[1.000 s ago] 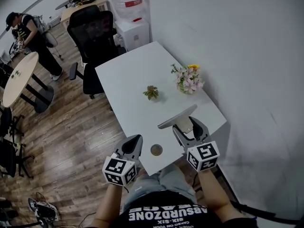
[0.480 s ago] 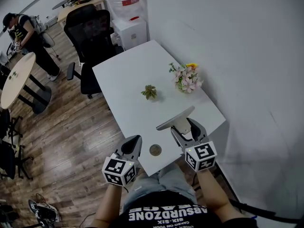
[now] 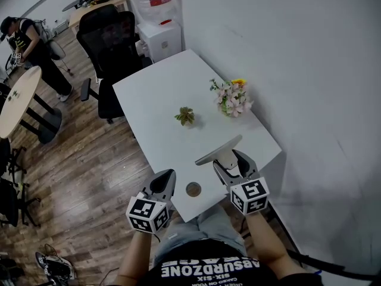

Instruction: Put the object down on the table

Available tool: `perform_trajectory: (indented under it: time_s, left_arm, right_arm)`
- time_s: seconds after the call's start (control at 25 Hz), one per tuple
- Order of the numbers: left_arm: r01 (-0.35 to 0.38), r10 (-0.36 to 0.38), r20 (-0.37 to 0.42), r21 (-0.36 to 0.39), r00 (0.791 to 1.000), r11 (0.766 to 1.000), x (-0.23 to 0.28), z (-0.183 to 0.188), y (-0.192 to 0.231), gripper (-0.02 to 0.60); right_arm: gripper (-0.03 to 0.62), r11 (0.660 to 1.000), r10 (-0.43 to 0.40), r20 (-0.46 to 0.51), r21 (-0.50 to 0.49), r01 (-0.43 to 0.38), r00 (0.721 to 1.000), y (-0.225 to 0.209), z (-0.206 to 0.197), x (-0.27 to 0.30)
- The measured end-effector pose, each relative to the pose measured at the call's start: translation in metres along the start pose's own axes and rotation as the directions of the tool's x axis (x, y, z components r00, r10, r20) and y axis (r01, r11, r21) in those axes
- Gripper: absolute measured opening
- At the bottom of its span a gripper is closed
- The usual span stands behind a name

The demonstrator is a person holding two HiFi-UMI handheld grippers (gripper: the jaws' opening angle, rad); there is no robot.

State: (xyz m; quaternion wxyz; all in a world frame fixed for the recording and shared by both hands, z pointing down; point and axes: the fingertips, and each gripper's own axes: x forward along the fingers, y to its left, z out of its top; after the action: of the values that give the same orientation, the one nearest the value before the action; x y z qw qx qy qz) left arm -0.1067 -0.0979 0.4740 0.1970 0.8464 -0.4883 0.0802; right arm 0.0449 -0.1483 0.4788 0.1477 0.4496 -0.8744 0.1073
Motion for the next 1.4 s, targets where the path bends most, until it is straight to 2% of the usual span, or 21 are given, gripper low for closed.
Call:
perform_trajectory:
  time_s: [1.4]
  left_arm:
    - [-0.008,0.008,-0.021,-0.001,1.0,1.0,0.014,-0.003,0.008,0.005]
  right_arm:
    - [0.284,1.0,0.007,-0.119,-0.005,-0.008,0.993,-0.018,-0.05,0.021]
